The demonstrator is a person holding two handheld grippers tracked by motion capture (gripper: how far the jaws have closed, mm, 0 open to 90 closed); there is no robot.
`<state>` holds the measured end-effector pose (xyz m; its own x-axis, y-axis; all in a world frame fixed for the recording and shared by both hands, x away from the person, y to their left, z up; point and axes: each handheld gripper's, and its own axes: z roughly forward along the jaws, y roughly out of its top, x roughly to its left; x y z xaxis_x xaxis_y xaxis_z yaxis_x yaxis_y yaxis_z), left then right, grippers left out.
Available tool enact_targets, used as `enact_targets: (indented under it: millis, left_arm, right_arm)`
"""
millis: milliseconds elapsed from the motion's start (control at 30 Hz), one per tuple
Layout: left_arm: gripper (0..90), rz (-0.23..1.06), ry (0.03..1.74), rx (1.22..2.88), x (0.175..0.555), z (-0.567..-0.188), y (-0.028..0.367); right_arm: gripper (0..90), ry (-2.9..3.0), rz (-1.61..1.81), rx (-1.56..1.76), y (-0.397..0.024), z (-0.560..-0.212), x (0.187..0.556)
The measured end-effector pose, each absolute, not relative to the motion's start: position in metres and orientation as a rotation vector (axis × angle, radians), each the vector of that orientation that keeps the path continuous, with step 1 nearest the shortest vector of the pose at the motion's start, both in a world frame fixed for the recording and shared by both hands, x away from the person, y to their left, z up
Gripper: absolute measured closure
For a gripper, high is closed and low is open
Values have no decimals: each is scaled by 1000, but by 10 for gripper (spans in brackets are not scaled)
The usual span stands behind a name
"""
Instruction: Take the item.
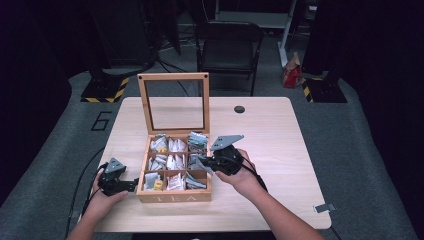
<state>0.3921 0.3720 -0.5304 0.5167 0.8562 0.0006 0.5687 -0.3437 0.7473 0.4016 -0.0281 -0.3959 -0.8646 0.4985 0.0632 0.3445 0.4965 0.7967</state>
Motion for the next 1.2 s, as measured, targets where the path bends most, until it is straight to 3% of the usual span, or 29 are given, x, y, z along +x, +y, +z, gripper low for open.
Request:
enact_targets:
  millis: [1200]
  left_arm:
    - [146, 521, 1157, 2053, 392, -530, 372]
  right_arm:
    - [898, 2407, 1272, 920, -96, -404, 422]
